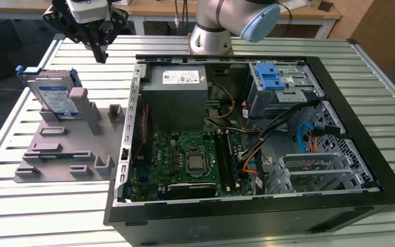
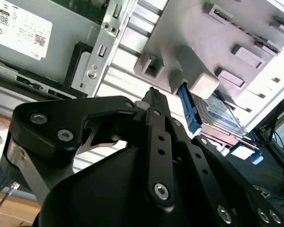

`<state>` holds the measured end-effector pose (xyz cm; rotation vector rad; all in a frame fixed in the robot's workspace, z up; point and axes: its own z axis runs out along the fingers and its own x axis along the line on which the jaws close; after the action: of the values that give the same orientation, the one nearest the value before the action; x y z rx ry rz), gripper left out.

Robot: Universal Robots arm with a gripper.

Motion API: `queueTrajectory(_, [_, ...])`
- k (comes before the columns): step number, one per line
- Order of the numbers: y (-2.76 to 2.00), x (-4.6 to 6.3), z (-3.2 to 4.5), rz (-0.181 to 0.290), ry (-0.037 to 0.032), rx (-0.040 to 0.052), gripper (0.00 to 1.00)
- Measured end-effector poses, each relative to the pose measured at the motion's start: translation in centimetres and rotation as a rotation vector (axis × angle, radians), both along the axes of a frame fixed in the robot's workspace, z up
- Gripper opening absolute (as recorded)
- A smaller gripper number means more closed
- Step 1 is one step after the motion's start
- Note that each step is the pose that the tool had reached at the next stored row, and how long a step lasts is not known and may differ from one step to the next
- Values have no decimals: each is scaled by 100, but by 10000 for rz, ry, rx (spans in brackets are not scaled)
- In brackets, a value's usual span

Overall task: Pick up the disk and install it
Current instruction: 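Reach for the disk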

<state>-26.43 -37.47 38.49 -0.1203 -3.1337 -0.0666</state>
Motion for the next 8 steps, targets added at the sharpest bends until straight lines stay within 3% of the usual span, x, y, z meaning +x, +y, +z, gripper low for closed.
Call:
queueTrajectory(5, [35, -121, -18, 1, 19, -9, 11])
queueTrajectory(8, [42, -136, -24, 1, 16, -110, 11])
